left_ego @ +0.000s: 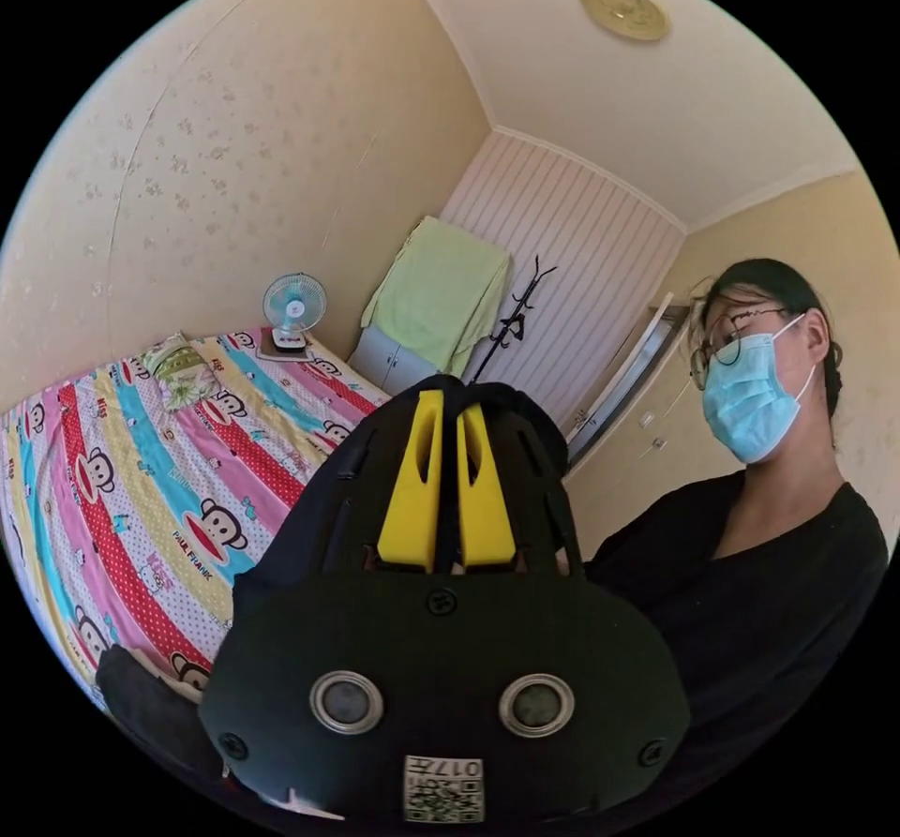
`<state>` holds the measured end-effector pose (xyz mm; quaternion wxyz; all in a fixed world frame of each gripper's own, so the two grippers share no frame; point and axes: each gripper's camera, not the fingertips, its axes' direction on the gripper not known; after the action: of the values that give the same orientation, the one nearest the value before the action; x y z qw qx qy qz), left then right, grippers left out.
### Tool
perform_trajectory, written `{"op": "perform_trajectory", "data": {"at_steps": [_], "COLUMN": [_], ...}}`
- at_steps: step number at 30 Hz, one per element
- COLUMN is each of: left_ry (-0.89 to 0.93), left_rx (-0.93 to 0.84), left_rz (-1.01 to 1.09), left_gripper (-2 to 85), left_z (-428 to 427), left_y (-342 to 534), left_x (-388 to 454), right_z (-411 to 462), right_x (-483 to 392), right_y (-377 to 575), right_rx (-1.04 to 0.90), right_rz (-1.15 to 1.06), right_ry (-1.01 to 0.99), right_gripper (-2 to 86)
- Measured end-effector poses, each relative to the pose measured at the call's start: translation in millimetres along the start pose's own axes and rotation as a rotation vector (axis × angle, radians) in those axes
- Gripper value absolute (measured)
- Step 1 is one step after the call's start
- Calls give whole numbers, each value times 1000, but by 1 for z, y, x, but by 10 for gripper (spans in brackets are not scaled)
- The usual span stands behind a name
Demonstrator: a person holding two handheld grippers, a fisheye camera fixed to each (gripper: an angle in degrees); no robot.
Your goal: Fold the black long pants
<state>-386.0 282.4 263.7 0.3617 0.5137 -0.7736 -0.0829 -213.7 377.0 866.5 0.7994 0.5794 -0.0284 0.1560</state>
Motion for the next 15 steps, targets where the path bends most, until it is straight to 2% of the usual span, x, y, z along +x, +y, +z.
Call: {"op": "perform_trajectory", "data": {"at_steps": [5,7,9,11,13,15], "left_ry": [49,44,15,-11,-56,-69], "left_rx": [90,151,203,253,311,319], "left_rz": [96,114,131,136,150,201], "left_gripper": [-7,-7,-7,-7,-7,-7], "left_z": [-57,-96,-129,-161,-202,-222], "left_y": [-21,-25,-24,-22,-19,-19], "left_x": [37,50,59,64,70,81], "right_z": [40,37,32,22,-6,-29], "right_x": [-62,-73,-76,-73,-59,-54], "right_y": [-47,-91,-126,-161,-202,-230], "right_rx": [129,201,192,227,388,485], "right_rz": [-156,-238,-305,-284,-166,-139], "right_ry": [15,-74,-126,-116,-144,-182], "right_gripper": [197,121,81,69,59,54]}}
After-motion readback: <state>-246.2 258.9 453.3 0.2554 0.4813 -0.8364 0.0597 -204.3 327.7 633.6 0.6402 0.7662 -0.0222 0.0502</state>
